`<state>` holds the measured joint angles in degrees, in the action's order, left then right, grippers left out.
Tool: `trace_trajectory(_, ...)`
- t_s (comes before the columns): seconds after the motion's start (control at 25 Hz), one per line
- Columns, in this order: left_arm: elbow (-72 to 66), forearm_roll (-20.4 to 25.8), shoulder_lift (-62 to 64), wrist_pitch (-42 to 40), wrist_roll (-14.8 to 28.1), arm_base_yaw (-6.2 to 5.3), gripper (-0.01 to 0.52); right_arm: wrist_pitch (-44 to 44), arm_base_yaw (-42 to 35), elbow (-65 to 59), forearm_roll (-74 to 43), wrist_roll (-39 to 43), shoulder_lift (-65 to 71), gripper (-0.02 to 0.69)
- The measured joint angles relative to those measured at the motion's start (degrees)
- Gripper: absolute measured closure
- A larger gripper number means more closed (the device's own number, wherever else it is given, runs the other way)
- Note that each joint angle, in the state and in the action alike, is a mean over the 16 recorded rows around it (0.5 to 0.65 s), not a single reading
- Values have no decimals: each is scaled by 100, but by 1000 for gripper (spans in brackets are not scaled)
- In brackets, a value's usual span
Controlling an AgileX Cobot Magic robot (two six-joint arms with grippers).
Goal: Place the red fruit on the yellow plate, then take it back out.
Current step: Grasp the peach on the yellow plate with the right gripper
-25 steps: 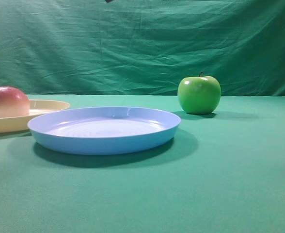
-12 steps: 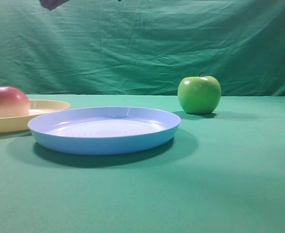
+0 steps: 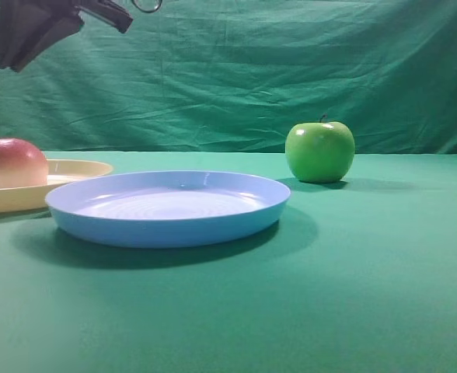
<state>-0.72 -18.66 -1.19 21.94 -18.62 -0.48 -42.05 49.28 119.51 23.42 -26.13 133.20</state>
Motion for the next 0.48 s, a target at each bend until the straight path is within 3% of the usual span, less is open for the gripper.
trace_trajectory(0.2,0,0,0,0,0,0,514,572,56,10,-50,-16,313,23)
trace_trajectory(0.48,0,0,0,0,0,0,514,1211,82,12,-116,-38,709,8)
